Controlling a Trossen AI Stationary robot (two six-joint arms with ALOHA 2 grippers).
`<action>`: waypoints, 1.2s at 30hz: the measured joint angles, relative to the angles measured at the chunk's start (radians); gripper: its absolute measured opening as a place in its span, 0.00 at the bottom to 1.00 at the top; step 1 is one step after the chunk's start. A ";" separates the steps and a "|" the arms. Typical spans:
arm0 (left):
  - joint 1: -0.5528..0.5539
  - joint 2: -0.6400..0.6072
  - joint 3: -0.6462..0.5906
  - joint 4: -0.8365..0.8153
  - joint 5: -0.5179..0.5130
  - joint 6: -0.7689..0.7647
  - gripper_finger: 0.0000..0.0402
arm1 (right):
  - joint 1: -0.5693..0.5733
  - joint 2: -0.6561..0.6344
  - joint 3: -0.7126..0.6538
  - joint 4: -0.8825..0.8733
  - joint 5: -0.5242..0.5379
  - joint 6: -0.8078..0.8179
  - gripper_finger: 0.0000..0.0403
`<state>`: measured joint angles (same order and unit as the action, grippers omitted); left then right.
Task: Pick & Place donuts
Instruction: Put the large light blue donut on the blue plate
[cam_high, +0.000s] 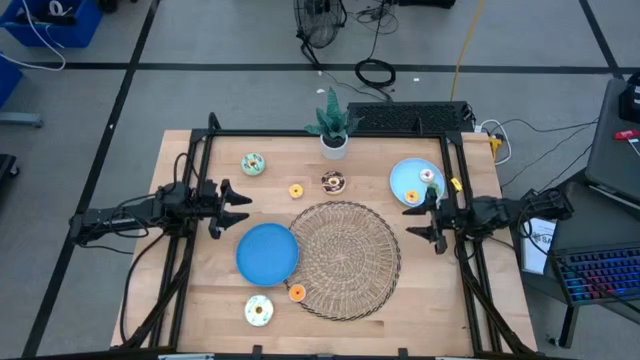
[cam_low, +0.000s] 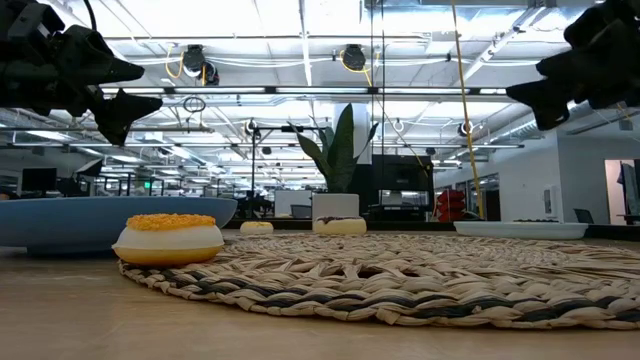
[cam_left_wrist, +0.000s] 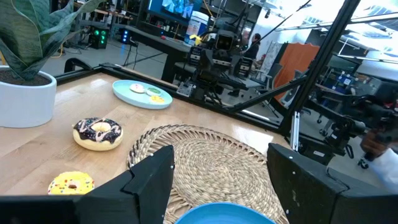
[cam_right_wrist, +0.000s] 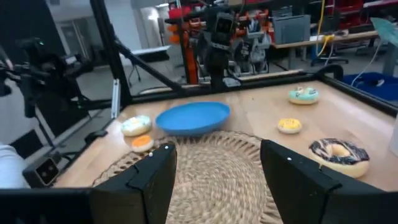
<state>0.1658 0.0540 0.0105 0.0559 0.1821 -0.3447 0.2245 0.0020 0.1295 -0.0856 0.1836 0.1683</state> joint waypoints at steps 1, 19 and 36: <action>0.000 0.000 0.000 0.000 0.000 0.000 0.64 | 0.000 0.001 -0.001 -0.003 -0.002 -0.009 0.54; 0.000 0.000 0.000 0.000 -0.006 0.000 0.64 | 0.000 0.005 -0.028 0.061 -0.030 0.076 0.54; 0.000 0.000 0.000 0.000 -0.006 0.000 0.64 | 0.000 0.005 -0.032 0.109 -0.027 0.074 0.54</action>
<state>0.1658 0.0540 0.0101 0.0563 0.1764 -0.3447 0.2245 0.0074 0.0978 0.0235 0.1562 0.2424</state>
